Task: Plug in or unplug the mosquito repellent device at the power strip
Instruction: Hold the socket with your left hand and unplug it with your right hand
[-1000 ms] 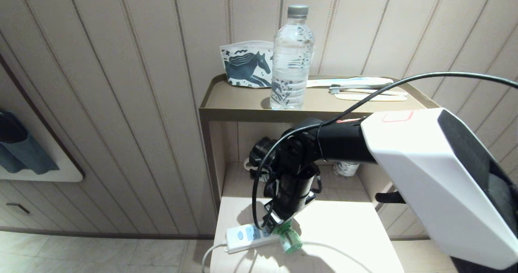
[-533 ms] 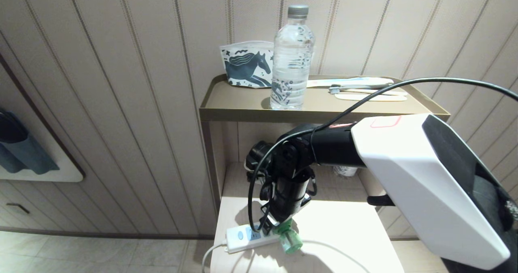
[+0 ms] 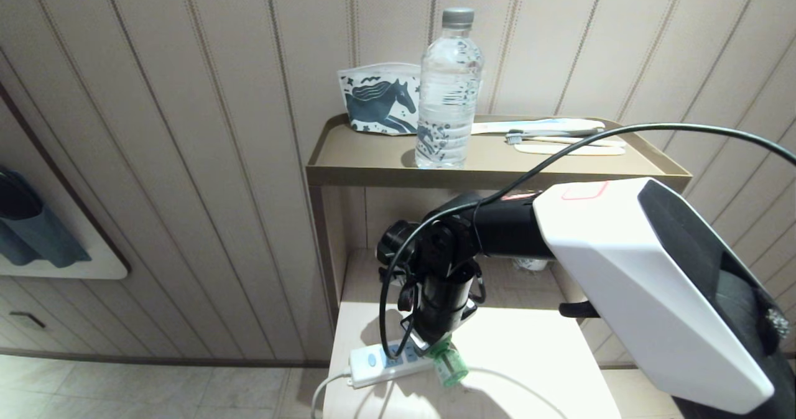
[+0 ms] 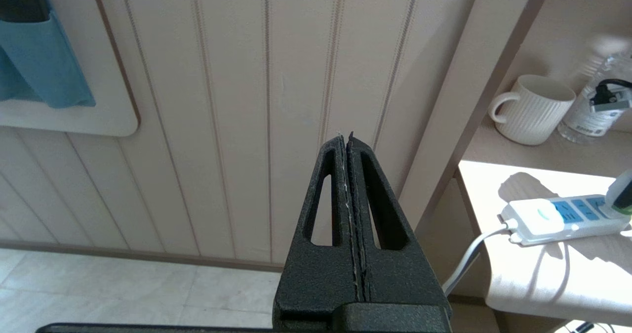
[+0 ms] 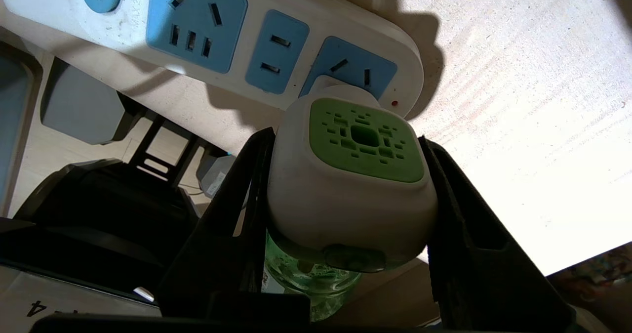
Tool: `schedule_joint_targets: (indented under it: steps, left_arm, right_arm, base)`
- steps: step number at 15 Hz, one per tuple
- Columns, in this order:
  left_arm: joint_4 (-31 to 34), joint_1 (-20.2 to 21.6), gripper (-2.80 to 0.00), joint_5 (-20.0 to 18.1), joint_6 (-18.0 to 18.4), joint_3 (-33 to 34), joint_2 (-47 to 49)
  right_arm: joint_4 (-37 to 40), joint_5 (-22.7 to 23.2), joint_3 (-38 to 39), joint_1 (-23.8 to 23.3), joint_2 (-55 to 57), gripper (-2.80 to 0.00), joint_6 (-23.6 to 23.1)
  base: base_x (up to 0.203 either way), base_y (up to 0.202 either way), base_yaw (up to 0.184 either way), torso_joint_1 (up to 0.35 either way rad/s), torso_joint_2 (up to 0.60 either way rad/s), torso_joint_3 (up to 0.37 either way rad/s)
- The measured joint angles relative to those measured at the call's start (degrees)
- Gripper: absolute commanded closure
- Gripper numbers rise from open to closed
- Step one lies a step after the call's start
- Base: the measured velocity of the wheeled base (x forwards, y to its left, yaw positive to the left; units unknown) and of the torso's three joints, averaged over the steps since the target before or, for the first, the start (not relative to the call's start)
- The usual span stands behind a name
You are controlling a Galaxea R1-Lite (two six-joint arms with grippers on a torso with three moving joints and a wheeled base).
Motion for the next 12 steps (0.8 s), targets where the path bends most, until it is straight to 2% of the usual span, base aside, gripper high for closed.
schedule_joint_targets:
  steps: [5, 7, 9, 12]
  left_arm:
    - [-0.3, 0.0, 0.00, 0.3, 1.4, 0.0, 0.0]
    - [0.6, 0.0, 0.00, 0.6, 2.0, -2.3, 0.6]
    - [2.6, -0.1, 0.00, 1.0, -0.7, -12.3, 4.2]
    - [9.2, -0.4, 0.00, -1.6, -8.6, -31.5, 17.8]
  right_arm:
    - [0.1, -0.1, 0.2, 0.2, 0.2, 0.00, 0.2]
    - [0.2, -0.1, 0.5, 0.2, -0.1, 0.00, 0.4]
    - [0.5, -0.3, 0.7, 0.3, -0.4, 0.00, 0.5]
    - [0.6, -0.3, 0.9, 0.6, -1.1, 0.00, 0.6]
  base:
    - [0.000, 0.000, 0.000, 0.000, 0.00, 0.000]
    - [0.000, 0.000, 0.000, 0.000, 0.00, 0.000]
    - [0.000, 0.000, 0.000, 0.000, 0.00, 0.000]
    - [0.000, 0.000, 0.000, 0.000, 0.00, 0.000]
